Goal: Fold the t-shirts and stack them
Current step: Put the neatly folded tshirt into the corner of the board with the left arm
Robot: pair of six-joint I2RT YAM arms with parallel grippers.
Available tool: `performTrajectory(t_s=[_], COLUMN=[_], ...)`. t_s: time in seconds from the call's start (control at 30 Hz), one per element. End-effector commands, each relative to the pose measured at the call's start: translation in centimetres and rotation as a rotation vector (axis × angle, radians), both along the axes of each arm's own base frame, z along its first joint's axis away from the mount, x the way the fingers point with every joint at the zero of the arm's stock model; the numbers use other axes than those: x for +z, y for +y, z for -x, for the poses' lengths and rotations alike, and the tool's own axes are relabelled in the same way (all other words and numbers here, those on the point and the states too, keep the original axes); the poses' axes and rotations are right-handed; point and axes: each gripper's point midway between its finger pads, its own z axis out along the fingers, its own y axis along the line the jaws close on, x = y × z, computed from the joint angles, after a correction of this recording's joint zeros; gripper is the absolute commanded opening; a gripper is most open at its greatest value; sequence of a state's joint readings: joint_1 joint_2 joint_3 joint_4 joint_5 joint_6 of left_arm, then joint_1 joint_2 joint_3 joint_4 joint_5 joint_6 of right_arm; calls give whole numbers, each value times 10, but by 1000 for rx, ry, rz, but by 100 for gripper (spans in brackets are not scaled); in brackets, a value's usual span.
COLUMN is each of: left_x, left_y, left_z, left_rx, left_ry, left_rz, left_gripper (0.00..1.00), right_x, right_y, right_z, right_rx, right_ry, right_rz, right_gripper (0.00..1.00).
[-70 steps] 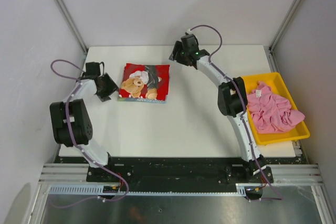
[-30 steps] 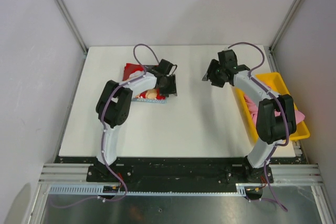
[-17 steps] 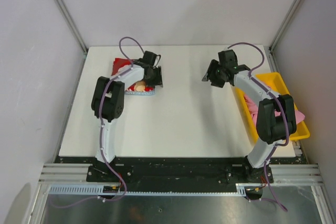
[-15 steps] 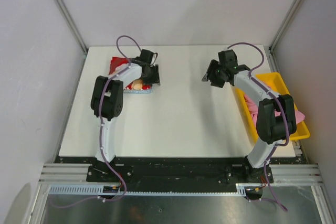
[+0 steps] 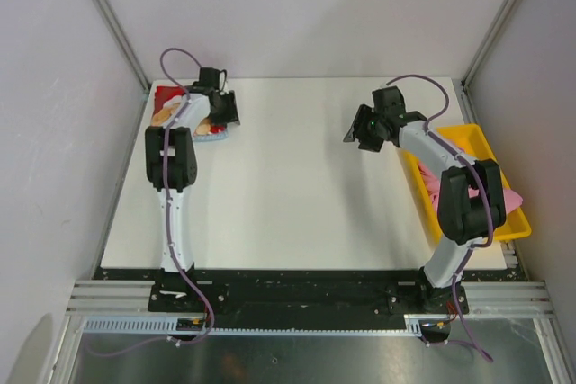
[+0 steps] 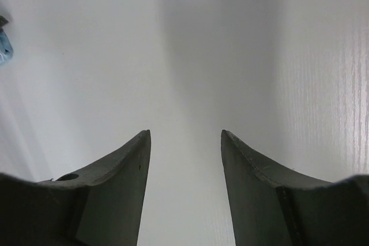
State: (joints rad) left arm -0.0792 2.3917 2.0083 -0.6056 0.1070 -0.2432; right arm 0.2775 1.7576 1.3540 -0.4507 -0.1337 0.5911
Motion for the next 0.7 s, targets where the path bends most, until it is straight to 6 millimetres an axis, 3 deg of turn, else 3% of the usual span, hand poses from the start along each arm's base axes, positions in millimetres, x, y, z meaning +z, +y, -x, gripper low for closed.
performTrajectory(t_s=[0.0,0.1,0.2,0.33,0.4,0.53,0.67], left_x=[5,6,12,34,54,87,105], left_y=[26,34,29,7,-11,-57,-103], left_z=[-15,-16,-17,-16,-12,18,71], left_rx=[-27,-20,-37,-69,-87,-142,-189], left_ry=[-32,-33,-42,-72,-95,-107,-84], left_rz=[-35,-21,9,66,93,136,126], left_gripper=[54,55,55,55,55,58,65], right_x=[-9,-14,-17,-14,-7,12,37], right_y=[4,4,3,-1,-7,-18,-19], right_z=[0,0,0,-1,-4,-7,1], right_rx=[32,30,27,20,7,-21,-25], right_ry=[9,21,27,14,-3,-42,-80], right_rz=[5,10,17,32,33,25,18], right_gripper=[56,56,56,56,58,60,61])
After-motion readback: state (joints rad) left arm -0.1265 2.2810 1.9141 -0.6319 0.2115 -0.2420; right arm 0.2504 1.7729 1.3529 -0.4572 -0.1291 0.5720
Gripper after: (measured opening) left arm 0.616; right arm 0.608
